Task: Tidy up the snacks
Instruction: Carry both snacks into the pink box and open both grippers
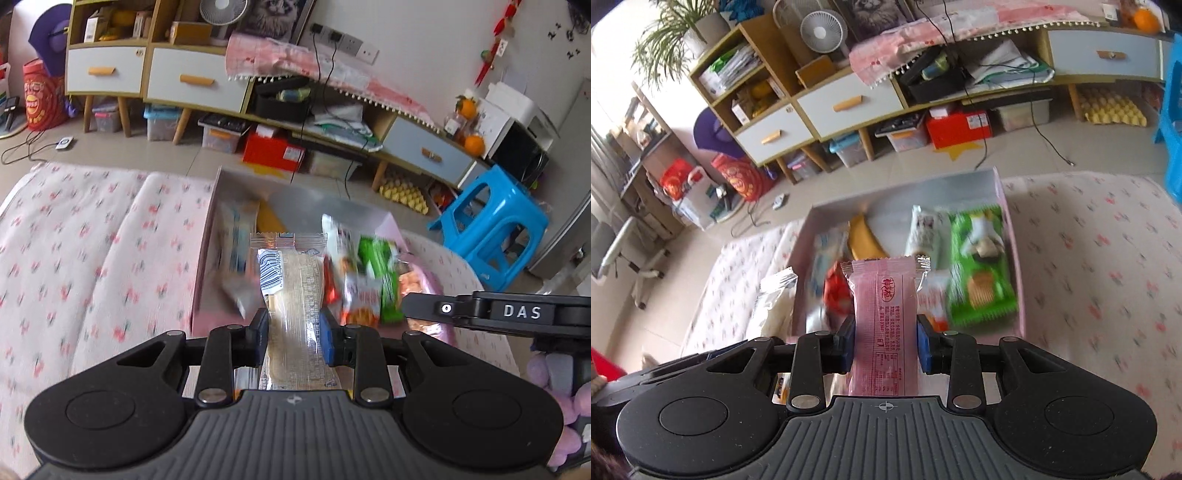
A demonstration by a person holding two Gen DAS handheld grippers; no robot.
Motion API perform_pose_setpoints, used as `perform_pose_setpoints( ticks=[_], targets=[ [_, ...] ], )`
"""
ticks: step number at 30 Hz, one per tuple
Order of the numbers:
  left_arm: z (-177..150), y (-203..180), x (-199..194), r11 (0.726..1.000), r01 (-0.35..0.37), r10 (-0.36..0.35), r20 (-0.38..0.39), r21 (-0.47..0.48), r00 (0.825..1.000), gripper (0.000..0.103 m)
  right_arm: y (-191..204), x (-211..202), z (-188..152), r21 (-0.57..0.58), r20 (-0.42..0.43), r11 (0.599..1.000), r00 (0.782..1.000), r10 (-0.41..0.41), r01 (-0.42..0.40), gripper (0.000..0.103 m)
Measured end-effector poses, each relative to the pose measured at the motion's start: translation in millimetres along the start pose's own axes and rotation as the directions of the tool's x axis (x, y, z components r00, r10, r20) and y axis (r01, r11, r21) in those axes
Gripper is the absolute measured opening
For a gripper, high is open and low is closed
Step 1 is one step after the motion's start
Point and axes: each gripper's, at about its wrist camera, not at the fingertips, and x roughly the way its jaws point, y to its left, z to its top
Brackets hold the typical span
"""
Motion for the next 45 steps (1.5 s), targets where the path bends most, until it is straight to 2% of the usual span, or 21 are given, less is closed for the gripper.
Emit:
perform_pose_setpoints(
  ticks=[8, 15, 18, 26, 38, 40, 41, 45],
  targets=[
    [28.9, 10.2, 34.7, 0.999, 0.006, -0.006, 0.015, 0.036, 1.000, 0.026, -5.9, 41.7, 42.3, 0.047, 0.036, 0.998, 0.999, 0.027, -0.028, 0.031],
    [36.8, 12.2, 54.9, 0.996, -0.008, 0.010, -0.018, 0.094, 1.000, 0.026, -12.2, 74.2, 62.6, 0.109, 0.035, 0.993, 0.999, 0.036, -0.039, 0.031],
    [40.2, 14.0, 60.7, 0.994, -0.009, 0.012, -0.024, 0.109, 1.000, 0.026, -13.6, 85.7, 65.7, 0.122, 0.029, 0.992, 0.999, 0.035, -0.038, 0.031],
    [43.6, 17.1, 71.9, 0.994, 0.041, -0.036, -0.051, 0.105, 0.998, 0.026, -15.6, 103.0, 67.0, 0.136, 0.037, 0.990, 0.999, 0.021, -0.026, 0.032],
    [43.6, 13.3, 85.1, 0.990, 0.047, -0.046, -0.012, 0.132, 0.999, 0.027, -24.9, 103.7, 72.0, 0.182, 0.060, 0.982, 0.998, 0.034, -0.044, 0.036],
    [42.9, 10.5, 81.6, 0.989, 0.034, -0.035, 0.005, 0.144, 0.999, 0.034, -24.3, 101.0, 72.3, 0.173, 0.059, 0.984, 0.998, 0.023, -0.033, 0.042],
    [42.9, 8.8, 79.9, 0.988, 0.027, -0.029, 0.010, 0.150, 1.000, 0.042, -23.8, 99.2, 72.1, 0.168, 0.062, 0.985, 0.998, 0.016, -0.026, 0.046],
    [44.0, 5.4, 71.1, 0.989, 0.014, -0.016, 0.015, 0.150, 1.000, 0.058, -23.6, 86.4, 70.5, 0.171, 0.072, 0.985, 0.997, 0.012, -0.024, 0.052]
  ],
)
